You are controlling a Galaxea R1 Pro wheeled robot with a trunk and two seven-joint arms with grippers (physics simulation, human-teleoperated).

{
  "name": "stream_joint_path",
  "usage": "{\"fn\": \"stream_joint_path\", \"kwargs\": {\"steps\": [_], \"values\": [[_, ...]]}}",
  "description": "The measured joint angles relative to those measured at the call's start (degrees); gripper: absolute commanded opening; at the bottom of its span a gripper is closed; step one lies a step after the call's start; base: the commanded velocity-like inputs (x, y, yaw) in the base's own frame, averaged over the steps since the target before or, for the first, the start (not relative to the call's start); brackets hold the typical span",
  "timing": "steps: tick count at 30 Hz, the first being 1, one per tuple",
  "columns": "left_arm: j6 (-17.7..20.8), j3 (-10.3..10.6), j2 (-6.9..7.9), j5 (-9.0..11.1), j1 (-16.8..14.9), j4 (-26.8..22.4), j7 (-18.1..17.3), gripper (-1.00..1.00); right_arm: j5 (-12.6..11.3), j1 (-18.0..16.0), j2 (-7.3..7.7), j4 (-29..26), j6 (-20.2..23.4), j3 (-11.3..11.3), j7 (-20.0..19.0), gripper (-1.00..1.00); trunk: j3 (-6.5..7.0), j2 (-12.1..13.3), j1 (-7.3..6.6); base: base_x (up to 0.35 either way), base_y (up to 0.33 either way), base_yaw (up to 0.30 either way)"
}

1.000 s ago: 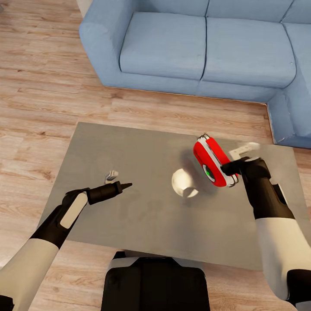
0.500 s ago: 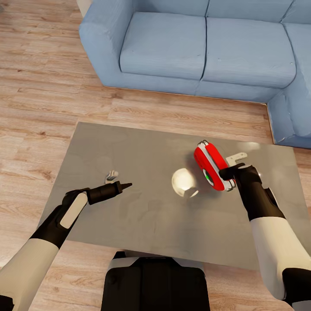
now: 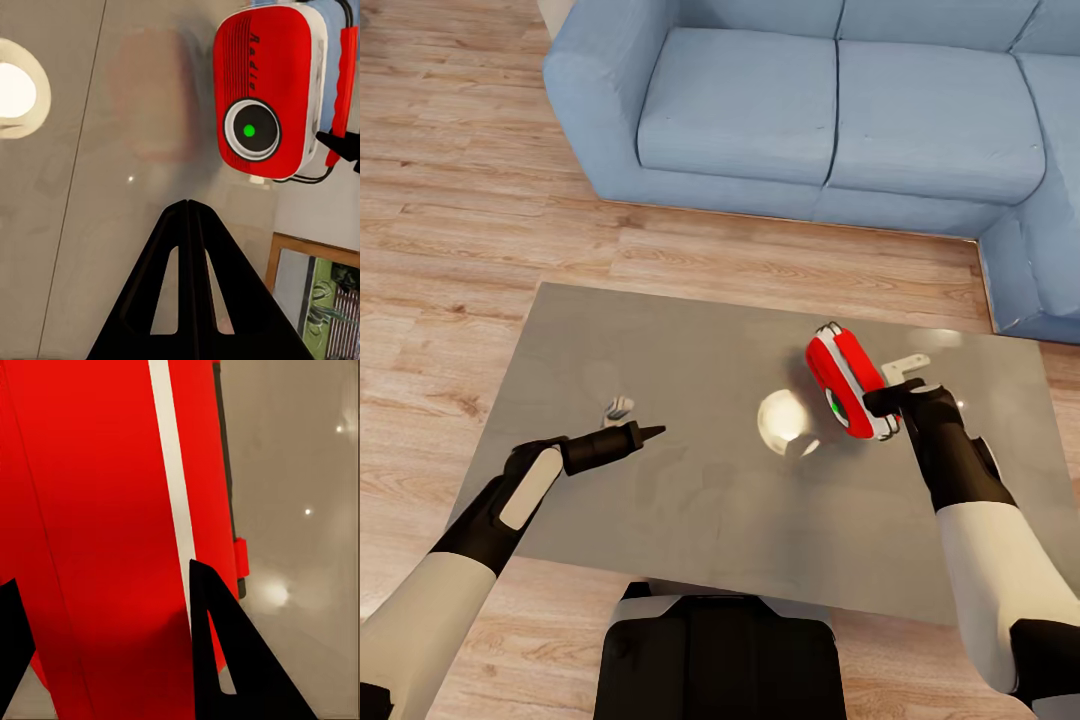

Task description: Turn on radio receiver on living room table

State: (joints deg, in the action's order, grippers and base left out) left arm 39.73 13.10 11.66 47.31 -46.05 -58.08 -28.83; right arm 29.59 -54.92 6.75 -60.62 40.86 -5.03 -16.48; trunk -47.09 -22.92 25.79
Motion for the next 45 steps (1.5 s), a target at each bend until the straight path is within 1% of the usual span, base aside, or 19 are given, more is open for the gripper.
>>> {"fn": "stream_joint_path", "kwargs": {"steps": [6, 8, 15, 30, 31, 32, 33, 41, 43, 45], "values": [[-0.01, 0.0, -0.06, -0.02, 0.0, 0.07, 0.0, -1.0, -0.66, 0.0, -0.14, 0.8, -0.13, -0.2, 1.16, -1.0, 0.0, 0.0, 0.0, 0.0, 0.0, 0.0], [0.0, -0.01, -0.05, -0.01, 0.01, 0.06, 0.0, -1.0, -0.61, -0.04, -0.21, 1.93, -1.0, -0.25, 1.44, -1.0, 0.01, -0.05, -0.05, 0.0, 0.0, 0.0], [0.0, -0.01, -0.06, -0.02, 0.01, 0.13, 0.0, -1.0, -2.26, -0.03, -0.27, 2.0, -0.68, -0.32, 3.06, -1.0, 0.01, -0.05, -0.06, 0.0, 0.0, 0.0], [0.0, -0.01, -0.06, -0.02, 0.01, 0.16, 0.0, -1.0, -2.47, -0.03, -0.2, 2.01, -0.65, -0.3, 3.16, -1.0, 0.01, -0.05, -0.06, 0.0, 0.0, 0.0], [0.0, -0.01, -0.06, -0.02, 0.01, 0.16, 0.0, -1.0, -2.48, -0.04, -0.2, 2.03, -0.64, -0.3, 3.16, 1.0, 0.01, -0.05, -0.06, 0.0, 0.0, 0.0], [-0.02, 0.0, -0.06, -0.05, 0.0, 0.17, 0.0, -1.0, -1.12, -0.05, -0.17, 5.08, -3.59, -0.4, 2.84, 1.0, 0.0, -0.01, 0.01, 0.0, 0.0, 0.0], [-0.01, 0.0, -0.07, -0.02, 0.0, 0.17, -0.01, -1.0, -1.54, -0.04, -0.18, 5.3, -3.6, -0.38, 2.75, 1.0, 0.01, -0.03, -0.02, 0.0, 0.0, 0.0], [-0.01, 0.0, -0.06, -0.03, 0.0, 0.15, 0.0, -1.0, -1.52, -0.05, -0.12, 5.31, -3.61, -0.37, 2.77, 1.0, 0.01, -0.04, -0.03, 0.0, 0.0, 0.0], [-0.01, 0.0, -0.06, -0.03, 0.0, 0.16, 0.0, -1.0, -1.39, -0.04, -0.07, 5.26, -3.62, -0.38, 2.68, 1.0, 0.01, -0.03, -0.02, 0.0, 0.0, 0.0], [-0.01, 0.0, -0.06, -0.03, 0.0, 0.13, 0.0, -1.0, -0.77, -0.01, 0.03, 4.78, -3.51, -0.44, 2.35, 1.0, 0.0, -0.01, 0.0, 0.0, 0.0, 0.0]]}}
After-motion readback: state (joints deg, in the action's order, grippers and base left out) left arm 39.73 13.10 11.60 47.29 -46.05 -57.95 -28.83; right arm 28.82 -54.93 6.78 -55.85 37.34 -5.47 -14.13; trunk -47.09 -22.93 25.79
